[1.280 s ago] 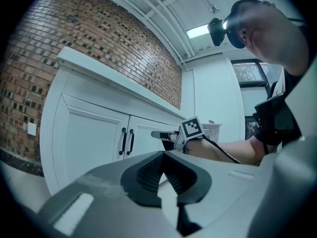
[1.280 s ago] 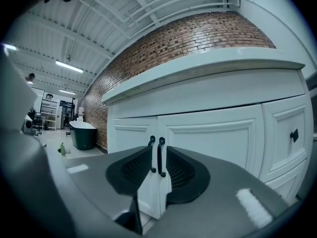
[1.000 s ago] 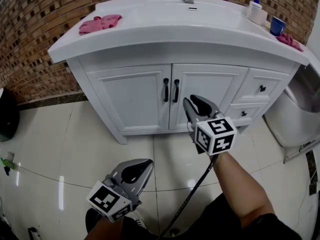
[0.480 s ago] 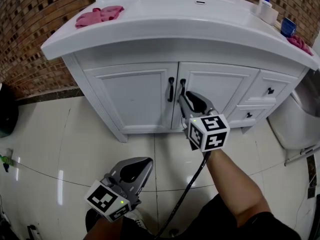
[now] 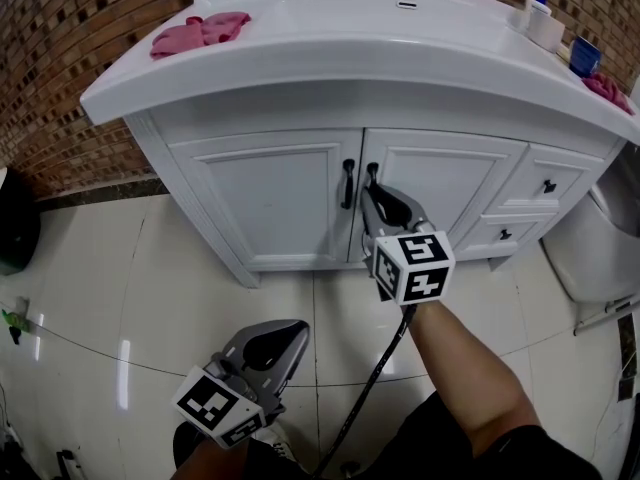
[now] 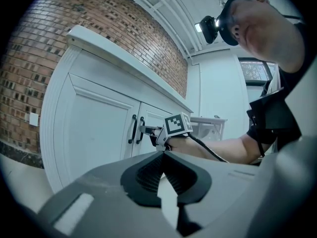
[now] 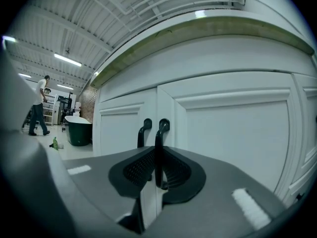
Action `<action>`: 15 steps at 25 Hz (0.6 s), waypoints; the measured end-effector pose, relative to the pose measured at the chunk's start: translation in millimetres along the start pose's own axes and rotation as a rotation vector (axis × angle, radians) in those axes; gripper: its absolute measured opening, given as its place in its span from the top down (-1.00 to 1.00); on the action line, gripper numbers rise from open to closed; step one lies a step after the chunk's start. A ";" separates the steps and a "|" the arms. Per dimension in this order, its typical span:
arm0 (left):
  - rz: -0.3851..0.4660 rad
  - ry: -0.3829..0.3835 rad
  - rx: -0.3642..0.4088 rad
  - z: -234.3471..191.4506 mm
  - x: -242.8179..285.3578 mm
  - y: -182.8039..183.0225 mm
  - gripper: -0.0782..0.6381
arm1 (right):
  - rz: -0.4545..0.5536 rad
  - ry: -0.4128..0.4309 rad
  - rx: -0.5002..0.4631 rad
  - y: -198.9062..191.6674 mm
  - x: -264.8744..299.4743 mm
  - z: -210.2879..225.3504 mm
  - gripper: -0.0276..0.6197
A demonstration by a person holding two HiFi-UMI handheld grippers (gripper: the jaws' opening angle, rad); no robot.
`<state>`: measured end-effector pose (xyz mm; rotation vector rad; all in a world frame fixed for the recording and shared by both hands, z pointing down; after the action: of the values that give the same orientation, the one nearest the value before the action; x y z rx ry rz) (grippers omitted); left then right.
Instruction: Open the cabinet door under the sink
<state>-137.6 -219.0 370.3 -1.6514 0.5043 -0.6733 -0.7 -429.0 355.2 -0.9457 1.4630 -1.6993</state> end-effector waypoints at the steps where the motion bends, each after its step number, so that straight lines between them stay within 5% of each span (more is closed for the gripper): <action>1: -0.001 0.000 0.001 0.3 -0.1 0.3 0.76 | -0.002 0.000 -0.001 0.1 -0.2 -0.2 0.76; 15: -0.010 -0.020 0.032 17.3 -4.3 3.9 0.76 | -0.040 0.097 0.020 -4.1 -25.7 -5.9 0.77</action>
<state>-128.8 -204.3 363.9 -1.6300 0.4693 -0.6687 6.7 -403.4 356.4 -0.8985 1.4950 -1.8082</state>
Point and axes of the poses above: the fingertips, and each gripper's own axes: x forward along the fingers, z to its right, y out of its top, the point moved 4 cm from there along -x, backward along the fingers, and after that the axes turned 4 degrees about x, right-handed, at the moved point
